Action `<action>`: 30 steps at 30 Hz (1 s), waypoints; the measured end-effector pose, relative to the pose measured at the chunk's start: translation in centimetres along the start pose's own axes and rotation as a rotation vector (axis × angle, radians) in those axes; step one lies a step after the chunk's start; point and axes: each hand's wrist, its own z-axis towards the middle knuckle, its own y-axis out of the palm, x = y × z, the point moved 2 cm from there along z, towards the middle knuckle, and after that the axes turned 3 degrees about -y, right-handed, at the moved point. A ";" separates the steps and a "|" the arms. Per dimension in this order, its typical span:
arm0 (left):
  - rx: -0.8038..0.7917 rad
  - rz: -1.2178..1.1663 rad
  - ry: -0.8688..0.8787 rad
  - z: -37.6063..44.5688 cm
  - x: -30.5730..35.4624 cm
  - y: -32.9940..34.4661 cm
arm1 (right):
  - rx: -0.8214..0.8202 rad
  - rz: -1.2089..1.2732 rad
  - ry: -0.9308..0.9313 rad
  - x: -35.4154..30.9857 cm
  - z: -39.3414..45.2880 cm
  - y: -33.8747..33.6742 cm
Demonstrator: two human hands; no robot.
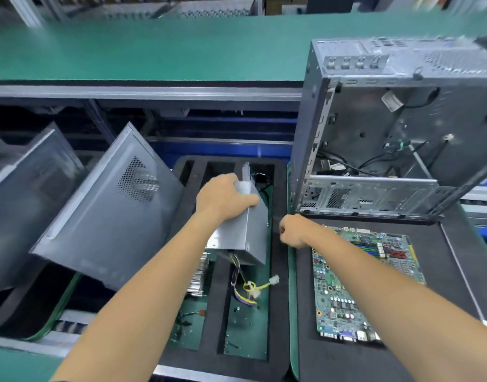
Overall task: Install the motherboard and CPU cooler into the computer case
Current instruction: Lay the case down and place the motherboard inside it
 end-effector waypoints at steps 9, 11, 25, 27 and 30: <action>-0.103 0.029 -0.066 -3.0 -1.6 4.4 | -0.037 0.020 0.024 0.3 0.4 1.0; -0.130 0.064 -0.061 -3.6 -1.4 5.4 | -0.029 0.037 0.015 0.2 0.4 1.1; -0.423 0.346 -0.140 -4.9 -2.0 11.0 | -0.009 0.140 0.019 2.1 -1.5 0.9; -0.505 0.423 -0.136 -4.5 -1.8 10.9 | -0.006 0.154 0.018 2.3 -1.8 0.8; -0.558 0.536 -0.153 -4.0 -1.0 10.7 | 0.028 0.151 0.003 2.5 -2.6 0.2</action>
